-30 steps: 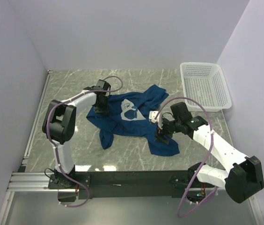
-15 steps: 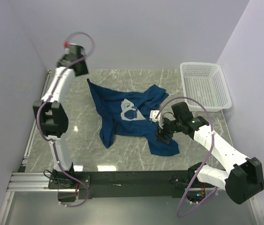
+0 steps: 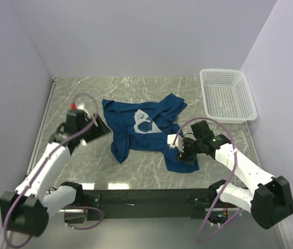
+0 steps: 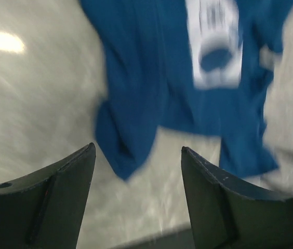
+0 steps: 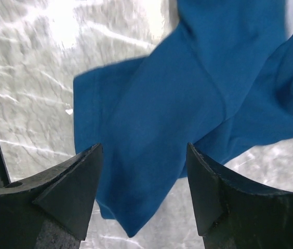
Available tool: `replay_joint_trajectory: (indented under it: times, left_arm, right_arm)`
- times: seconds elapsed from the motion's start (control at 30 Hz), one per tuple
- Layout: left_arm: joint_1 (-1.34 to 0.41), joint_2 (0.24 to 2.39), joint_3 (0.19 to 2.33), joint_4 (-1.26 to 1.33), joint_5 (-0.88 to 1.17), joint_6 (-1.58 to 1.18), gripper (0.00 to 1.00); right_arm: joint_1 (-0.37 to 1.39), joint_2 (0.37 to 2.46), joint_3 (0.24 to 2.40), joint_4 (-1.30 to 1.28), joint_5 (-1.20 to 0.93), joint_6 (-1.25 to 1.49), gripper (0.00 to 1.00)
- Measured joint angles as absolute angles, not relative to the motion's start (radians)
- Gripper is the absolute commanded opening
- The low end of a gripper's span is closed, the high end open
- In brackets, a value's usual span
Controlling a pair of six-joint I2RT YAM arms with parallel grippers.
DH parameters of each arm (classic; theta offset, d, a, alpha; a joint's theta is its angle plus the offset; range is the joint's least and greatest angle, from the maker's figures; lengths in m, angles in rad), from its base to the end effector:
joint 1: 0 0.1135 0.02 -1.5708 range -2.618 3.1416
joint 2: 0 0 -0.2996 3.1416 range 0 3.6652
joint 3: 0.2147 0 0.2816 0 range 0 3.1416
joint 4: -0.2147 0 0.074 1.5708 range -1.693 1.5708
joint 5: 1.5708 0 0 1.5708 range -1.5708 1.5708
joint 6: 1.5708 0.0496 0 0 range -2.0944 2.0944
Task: Fold and stack the t-shirts
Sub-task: Flatten the tshirt out
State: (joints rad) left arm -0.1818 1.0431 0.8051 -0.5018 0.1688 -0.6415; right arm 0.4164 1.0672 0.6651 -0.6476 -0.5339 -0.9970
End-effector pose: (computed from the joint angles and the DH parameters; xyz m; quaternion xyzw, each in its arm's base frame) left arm 0.2359 -0.0518 0.2829 -0.1746 0.8954 -0.2316 0.3377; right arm 0.1820 0.1081 0.2222 -0.6569 0.6647 0.1731 0.3110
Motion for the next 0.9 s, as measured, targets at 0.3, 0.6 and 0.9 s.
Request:
replay_joint_trajectory:
  times: [0.3,0.6,0.9]
  left_arm:
    - [-0.582,1.093,0.646,-0.500,0.052,-0.838,0.70]
    - [-0.804,1.430,0.802,-0.590,-0.212,-0.904,0.48]
    - [-0.816,1.508,0.837,-0.661,-0.357,-0.905,0.01]
  right_arm:
    - [0.416,1.066,0.615,-0.606,-0.508,-0.950,0.71]
    - [0.416,1.064,0.615,-0.590,-0.505,-0.926,0.71]
    - [0.416,1.038,0.615,-0.591,-0.496,-0.925,0.71]
